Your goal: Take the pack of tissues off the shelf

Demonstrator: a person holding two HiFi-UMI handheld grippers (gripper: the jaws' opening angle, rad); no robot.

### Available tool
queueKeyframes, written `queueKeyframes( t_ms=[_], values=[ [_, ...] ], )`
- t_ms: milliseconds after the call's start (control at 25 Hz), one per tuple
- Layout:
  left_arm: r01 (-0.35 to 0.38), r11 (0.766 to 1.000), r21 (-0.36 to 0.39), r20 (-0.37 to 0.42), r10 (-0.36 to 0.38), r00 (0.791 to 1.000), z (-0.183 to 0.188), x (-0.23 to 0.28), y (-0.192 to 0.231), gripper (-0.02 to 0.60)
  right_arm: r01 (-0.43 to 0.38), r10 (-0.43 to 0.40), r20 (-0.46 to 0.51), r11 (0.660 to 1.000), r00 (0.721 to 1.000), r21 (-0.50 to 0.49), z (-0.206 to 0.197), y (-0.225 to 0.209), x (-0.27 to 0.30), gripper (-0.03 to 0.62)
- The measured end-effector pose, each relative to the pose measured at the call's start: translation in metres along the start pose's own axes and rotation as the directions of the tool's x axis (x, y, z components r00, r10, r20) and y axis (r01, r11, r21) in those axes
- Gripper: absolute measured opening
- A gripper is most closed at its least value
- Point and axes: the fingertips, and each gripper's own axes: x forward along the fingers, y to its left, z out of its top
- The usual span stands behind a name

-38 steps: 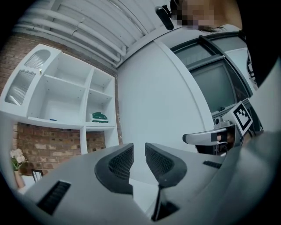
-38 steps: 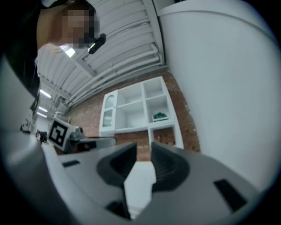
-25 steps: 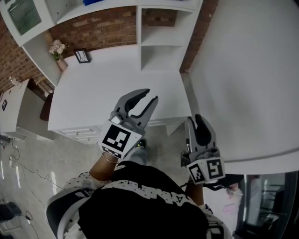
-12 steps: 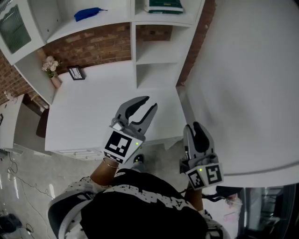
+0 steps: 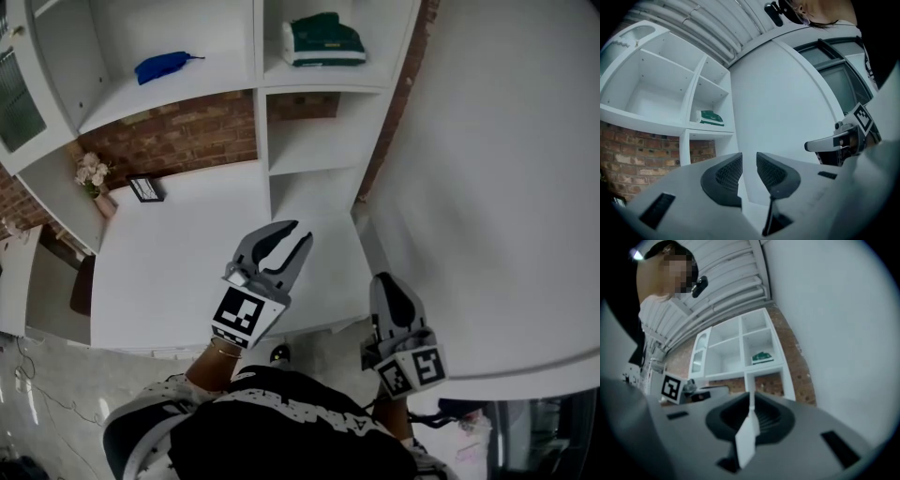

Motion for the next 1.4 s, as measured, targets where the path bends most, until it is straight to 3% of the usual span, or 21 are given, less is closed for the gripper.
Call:
queueKeyframes(
  t_ms=[320,600,800,1160,1400],
  values=[
    [0.018,1.0,-0.005,0.015,-0.018,1.0,-0.007,0.019,0.038,0.072,0.041,-0.041,-0.013,0.999,0.999,0.0,0.003,-0.014,0.042,0.04],
    [-0.04,0.999,0.001,0.022,0.04,0.999,-0.014,0.025,0.084,0.035,0.035,-0.036,-0.037,0.999,0.999,-0.028,-0.003,-0.019,0.087,0.04],
    [-0.058,0.996,-0.072,0.029,0.06,0.998,-0.016,0.032,0.109,0.035,0.015,-0.017,-0.032,0.999,0.999,-0.044,-0.001,-0.021,0.118,0.04],
    [-0.124,0.992,-0.008,0.035,0.124,0.992,0.01,0.051,0.128,0.037,-0.044,0.048,0.028,0.989,0.998,-0.14,0.035,-0.042,0.159,0.041],
    [-0.215,0.973,0.085,0.064,0.21,0.976,0.041,0.068,0.136,0.037,-0.123,0.133,0.052,0.98,0.99,-0.158,0.059,-0.058,0.181,0.041]
  ],
)
